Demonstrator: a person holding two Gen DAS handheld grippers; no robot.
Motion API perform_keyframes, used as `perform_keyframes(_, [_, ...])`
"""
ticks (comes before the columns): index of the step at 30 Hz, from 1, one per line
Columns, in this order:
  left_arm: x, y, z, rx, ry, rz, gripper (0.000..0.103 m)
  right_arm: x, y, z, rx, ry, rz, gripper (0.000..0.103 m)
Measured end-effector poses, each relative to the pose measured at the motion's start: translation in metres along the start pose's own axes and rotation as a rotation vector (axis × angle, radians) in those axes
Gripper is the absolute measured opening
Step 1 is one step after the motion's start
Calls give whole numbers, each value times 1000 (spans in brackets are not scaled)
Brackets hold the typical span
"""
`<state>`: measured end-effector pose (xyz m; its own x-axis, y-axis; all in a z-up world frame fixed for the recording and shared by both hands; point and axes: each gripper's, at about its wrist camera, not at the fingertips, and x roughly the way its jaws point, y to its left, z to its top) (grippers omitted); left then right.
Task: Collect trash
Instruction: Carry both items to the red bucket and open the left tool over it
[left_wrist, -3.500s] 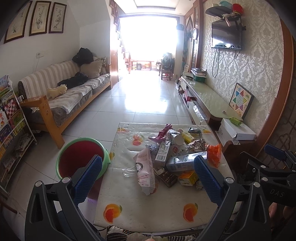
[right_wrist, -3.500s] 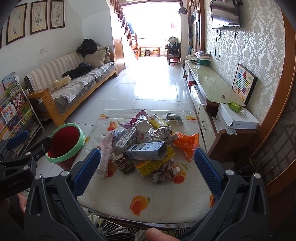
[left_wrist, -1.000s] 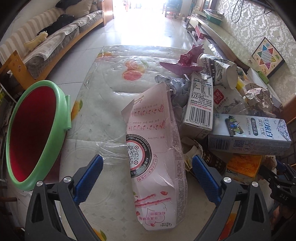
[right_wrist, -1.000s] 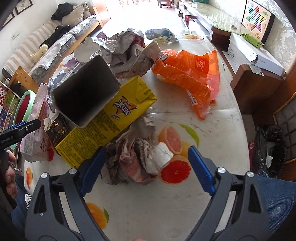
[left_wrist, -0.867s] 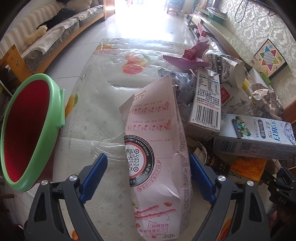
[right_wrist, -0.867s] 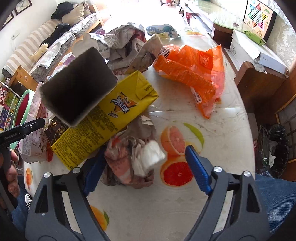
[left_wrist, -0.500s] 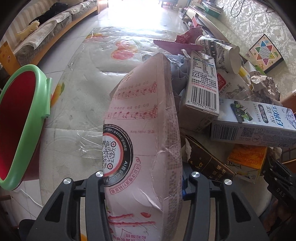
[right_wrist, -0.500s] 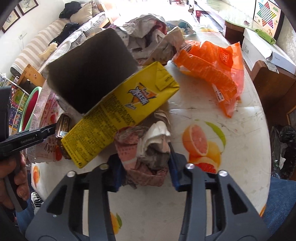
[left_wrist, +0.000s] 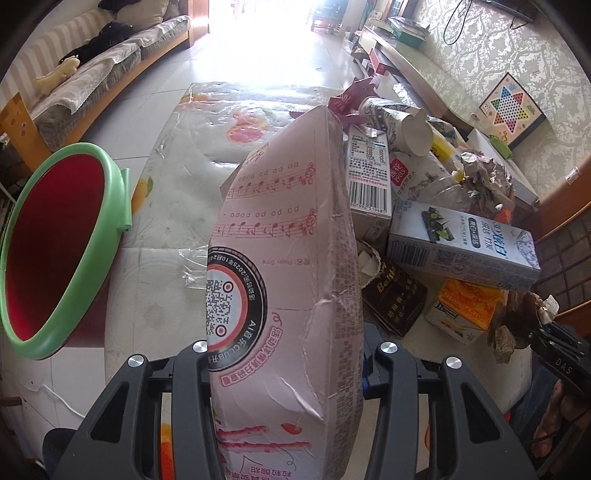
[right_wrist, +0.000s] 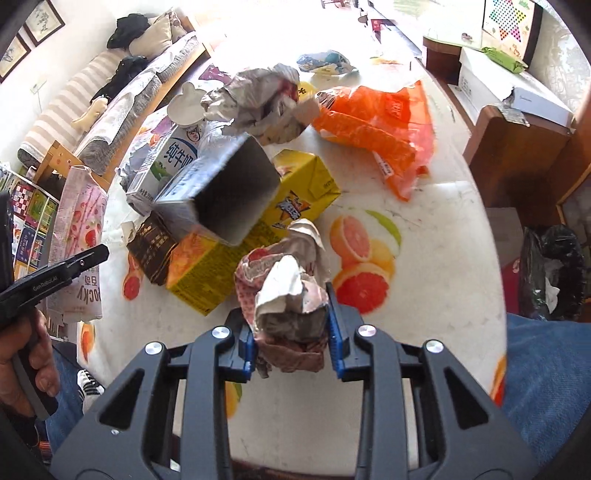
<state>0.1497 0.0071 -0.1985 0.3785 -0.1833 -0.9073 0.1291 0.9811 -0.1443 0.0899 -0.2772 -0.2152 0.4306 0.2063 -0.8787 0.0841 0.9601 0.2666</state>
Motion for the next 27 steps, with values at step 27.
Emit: perform_keyframes(27, [-171,61,3,-31,-326,11,44,-126,156,53,-292,-387,94,30])
